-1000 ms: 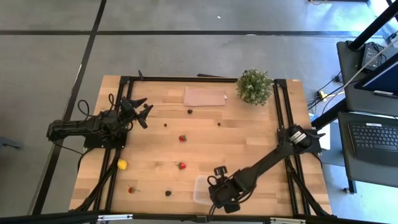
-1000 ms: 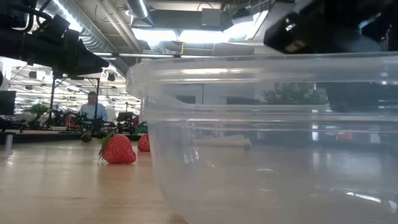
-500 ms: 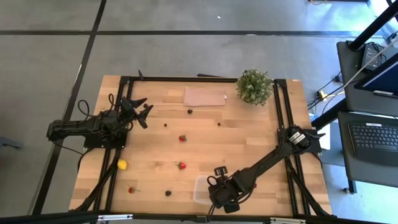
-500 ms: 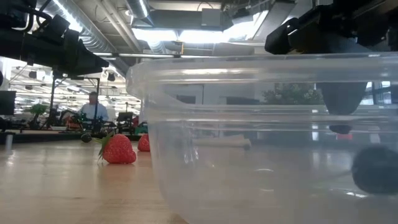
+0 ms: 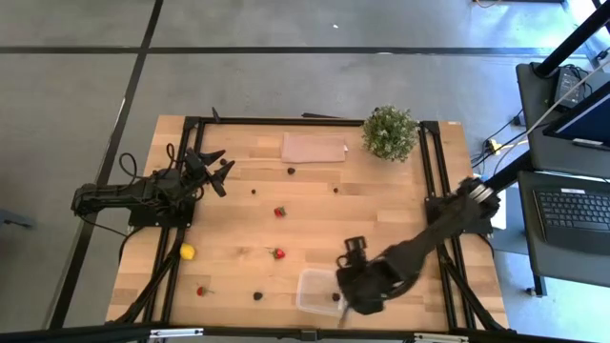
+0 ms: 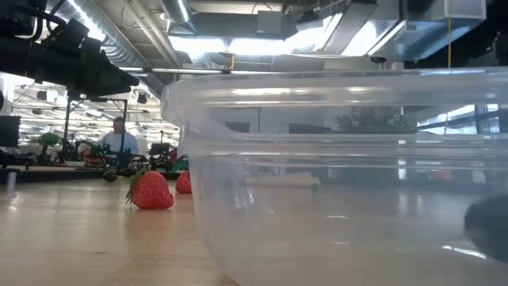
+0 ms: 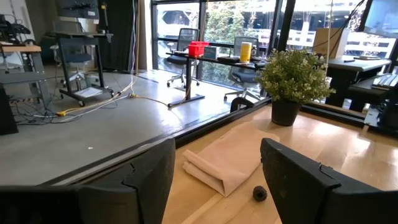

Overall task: Pick and placing Produce into tupperware
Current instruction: Put the peach into the transparent container

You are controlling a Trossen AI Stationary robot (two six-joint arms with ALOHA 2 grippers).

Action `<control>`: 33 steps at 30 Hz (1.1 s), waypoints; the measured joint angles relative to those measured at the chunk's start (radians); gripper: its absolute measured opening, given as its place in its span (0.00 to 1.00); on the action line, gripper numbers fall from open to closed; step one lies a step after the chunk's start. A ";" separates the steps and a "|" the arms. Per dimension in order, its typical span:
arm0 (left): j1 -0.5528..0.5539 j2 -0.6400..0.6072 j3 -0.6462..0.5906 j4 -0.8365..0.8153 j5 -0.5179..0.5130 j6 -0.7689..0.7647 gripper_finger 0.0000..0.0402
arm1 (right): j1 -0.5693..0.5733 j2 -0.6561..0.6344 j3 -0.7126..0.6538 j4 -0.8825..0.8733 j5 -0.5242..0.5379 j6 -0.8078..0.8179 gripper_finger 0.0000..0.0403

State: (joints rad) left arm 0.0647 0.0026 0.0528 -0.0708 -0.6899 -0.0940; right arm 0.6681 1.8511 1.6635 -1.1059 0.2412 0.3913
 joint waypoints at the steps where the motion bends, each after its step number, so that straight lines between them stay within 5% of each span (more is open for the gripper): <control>1: 0.000 0.000 0.000 0.000 0.000 0.000 0.57 | 0.013 -0.033 -0.008 -0.018 0.016 0.002 0.56; 6: 0.000 0.000 0.000 -0.001 -0.007 0.000 0.57 | 0.074 -0.179 -0.129 -0.062 0.074 0.077 0.56; 18: 0.000 0.000 0.000 -0.002 -0.008 0.000 0.57 | 0.149 -0.369 -0.617 0.142 0.074 0.728 0.56; 33: 0.000 0.000 0.000 -0.003 -0.008 0.000 0.57 | 0.164 -0.358 -0.839 0.569 -0.034 0.469 0.56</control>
State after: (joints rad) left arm 0.0650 0.0027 0.0528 -0.0738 -0.6975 -0.0940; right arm 0.8316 1.4926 0.8242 -0.5370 0.2072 0.8607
